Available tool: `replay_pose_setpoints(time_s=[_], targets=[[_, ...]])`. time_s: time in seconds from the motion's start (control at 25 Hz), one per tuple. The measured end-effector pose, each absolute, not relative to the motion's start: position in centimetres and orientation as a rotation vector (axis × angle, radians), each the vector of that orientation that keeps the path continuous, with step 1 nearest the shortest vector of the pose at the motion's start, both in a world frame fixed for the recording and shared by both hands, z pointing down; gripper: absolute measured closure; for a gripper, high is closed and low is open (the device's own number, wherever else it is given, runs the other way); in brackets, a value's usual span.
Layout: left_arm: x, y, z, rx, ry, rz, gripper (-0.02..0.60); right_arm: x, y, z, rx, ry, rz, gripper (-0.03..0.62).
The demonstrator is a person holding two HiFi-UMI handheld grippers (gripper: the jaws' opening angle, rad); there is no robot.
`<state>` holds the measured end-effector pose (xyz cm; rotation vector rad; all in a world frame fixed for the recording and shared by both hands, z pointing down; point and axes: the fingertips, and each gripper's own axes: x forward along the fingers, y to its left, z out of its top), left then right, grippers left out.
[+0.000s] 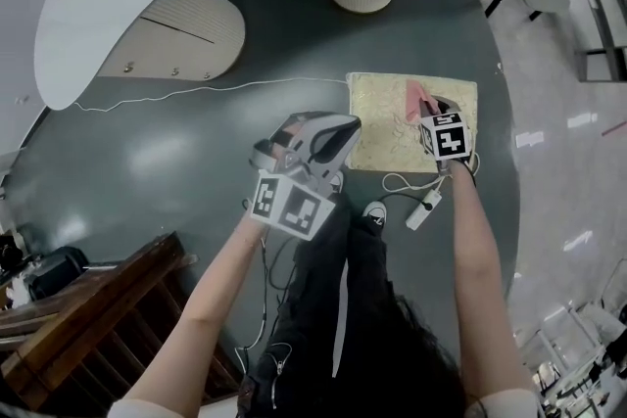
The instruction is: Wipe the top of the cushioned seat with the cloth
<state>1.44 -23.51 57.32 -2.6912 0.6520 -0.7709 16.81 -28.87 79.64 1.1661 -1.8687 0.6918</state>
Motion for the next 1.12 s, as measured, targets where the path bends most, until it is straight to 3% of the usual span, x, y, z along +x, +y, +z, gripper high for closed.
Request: replay_pose_setpoints(time_s=[0.36, 0.68, 0.92, 1.12], targets=[[6.3, -22.6, 57.2, -2.708, 0.574, -0.751, 0.572, 27.2, -27.7, 79.0, 1.295, -1.748, 0.711, 0.583], [8.7, -21.4, 57.2, -2.715, 0.525, -0.758, 0.572, 32.6, -26.6, 78.3, 1.352, -1.684, 0.708, 0.583], [8.8, -20.9, 57.2, -2.709, 0.531, -0.773, 0.572, 33.5, -25.6, 77.8, 1.362, -1.689, 0.717, 0.583], [7.6, -20.7, 57.0, -2.710, 0.564, -0.783, 0.572, 29.6, -25.1, 76.0, 1.338, -1.816, 0.741, 0.583]])
